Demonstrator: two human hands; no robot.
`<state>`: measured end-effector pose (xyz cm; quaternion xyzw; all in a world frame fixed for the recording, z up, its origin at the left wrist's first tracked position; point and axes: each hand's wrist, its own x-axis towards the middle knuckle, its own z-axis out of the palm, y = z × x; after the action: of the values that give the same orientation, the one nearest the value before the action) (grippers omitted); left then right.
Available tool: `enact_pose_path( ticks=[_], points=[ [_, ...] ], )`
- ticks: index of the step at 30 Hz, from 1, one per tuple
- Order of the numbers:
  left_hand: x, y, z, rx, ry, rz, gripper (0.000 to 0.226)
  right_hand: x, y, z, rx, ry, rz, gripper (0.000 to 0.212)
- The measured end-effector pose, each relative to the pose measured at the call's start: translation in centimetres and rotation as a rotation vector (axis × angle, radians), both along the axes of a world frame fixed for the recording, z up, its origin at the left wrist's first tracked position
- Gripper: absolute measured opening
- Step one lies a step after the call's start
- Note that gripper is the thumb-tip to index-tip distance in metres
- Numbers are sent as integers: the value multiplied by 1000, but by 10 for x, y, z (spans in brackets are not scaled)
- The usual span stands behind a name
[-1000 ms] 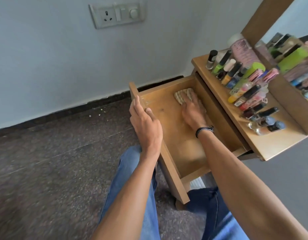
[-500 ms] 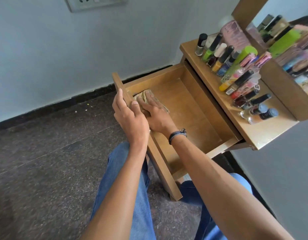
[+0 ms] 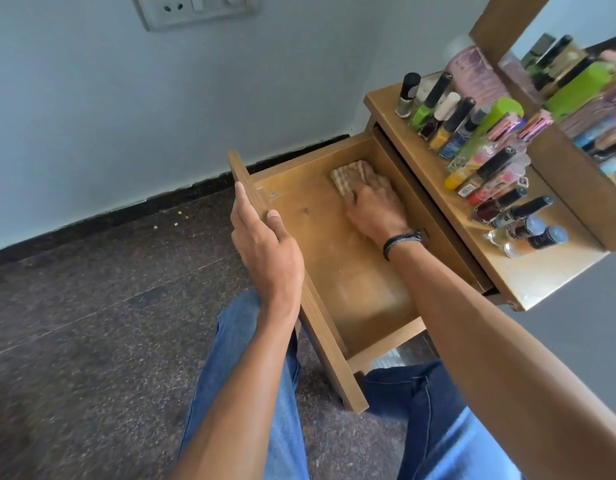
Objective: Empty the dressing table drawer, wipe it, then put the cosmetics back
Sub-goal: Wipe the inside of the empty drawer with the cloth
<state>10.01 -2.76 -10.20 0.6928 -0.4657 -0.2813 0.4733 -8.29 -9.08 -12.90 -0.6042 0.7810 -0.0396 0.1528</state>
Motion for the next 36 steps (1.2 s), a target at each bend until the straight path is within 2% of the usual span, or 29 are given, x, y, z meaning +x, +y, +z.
enact_pose_path(
  ticks=[5, 12, 14, 17, 23, 28, 31, 36],
  points=[
    [1, 0, -1, -12, -6, -11, 57, 10, -7, -3, -11, 74, -24, 60],
    [2, 0, -4, -1, 18, 7, 56, 21, -3, -2, -57, -166, -113, 58],
    [1, -1, -3, 20, 35, 17, 55, 43, 10, -3, -87, -205, -27, 55],
    [1, -1, -4, 41, 42, 27, 55, 71, 22, -13, -162, -111, 111, 49],
    [2, -2, -5, 26, -17, 8, 54, 87, 35, -20, -114, -109, 269, 43],
    [2, -1, -1, 20, -97, -34, 52, 58, 29, -17, 17, -21, 392, 51],
    [1, -2, 0, 10, -125, -44, 51, 27, 18, -18, 73, 46, 297, 54],
    [1, -1, 0, 5, -152, -54, 50, 9, 16, -16, 90, -7, 126, 57]
  ],
)
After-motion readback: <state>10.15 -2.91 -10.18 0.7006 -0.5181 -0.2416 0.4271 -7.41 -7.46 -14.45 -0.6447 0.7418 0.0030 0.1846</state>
